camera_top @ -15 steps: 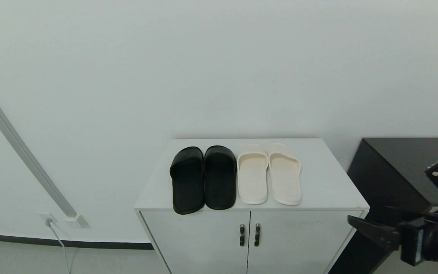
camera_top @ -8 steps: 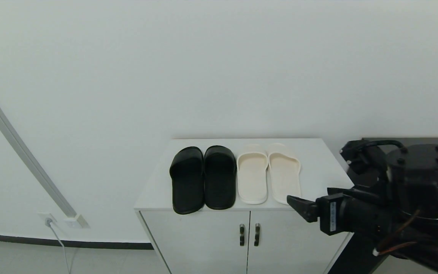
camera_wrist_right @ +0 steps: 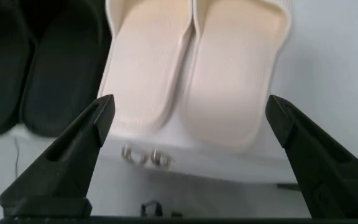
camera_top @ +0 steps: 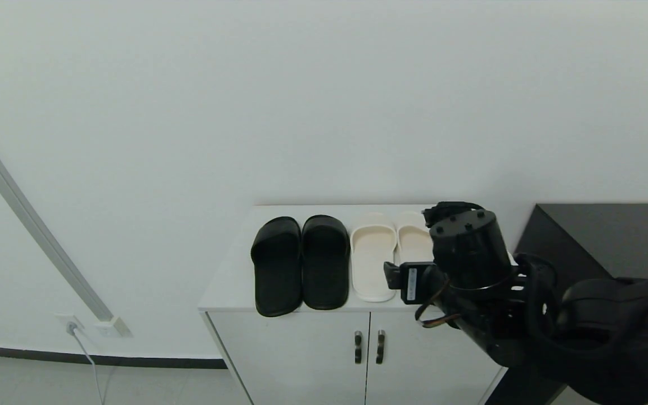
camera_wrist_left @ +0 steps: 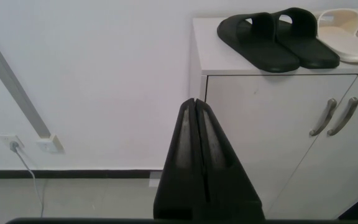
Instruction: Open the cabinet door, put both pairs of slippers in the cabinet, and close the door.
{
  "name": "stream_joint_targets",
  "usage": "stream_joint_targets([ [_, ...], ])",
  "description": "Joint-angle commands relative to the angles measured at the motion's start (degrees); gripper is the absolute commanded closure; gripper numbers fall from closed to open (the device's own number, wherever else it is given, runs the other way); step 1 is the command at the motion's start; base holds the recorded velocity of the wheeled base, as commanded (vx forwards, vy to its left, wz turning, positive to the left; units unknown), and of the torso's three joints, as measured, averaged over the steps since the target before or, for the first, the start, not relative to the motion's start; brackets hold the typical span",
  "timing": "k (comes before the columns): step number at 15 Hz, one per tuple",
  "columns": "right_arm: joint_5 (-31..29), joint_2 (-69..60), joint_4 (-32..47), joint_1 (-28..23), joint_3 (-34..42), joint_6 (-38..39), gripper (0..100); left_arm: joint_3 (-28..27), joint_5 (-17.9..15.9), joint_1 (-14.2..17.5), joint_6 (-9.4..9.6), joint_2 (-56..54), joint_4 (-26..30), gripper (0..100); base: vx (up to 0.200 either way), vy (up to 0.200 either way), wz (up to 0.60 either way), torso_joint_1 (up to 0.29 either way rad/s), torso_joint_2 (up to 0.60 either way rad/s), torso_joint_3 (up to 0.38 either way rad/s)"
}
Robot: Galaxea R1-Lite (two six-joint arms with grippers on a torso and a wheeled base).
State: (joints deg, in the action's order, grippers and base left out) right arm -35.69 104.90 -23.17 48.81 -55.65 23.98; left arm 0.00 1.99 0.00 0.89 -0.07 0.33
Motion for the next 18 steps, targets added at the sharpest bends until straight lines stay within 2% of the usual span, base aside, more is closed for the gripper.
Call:
stream_joint_targets([
  [1,-3.5,9.8,-3.6,-1.8,-5.5,-0.8,0,0.0,0.0,0.0,-0.01,0.1,0.0,100,0.0,0.0,0.0,0.0,0.0,0.0],
  [7,-5.3,19.6,-7.0,-4.8,-14.9,-4.2,0,0.0,0.0,0.0,-0.01,0.1,0.0,100,0.0,0.0,0.0,0.0,0.0,0.0],
  [12,-6.8,26.0,-12.4,-7.8,-22.8,-10.7,0,0.0,0.0,0.0,-0.1,0.1,0.0,100,0.0,0.0,0.0,0.0,0.0,0.0],
  [18,-6.1,30.2,-12.2,-9.7,-30.8,-10.7,0,0.0,0.0,0.0,-0.1,0.1,0.0,100,0.0,0.0,0.0,0.0,0.0,0.0],
])
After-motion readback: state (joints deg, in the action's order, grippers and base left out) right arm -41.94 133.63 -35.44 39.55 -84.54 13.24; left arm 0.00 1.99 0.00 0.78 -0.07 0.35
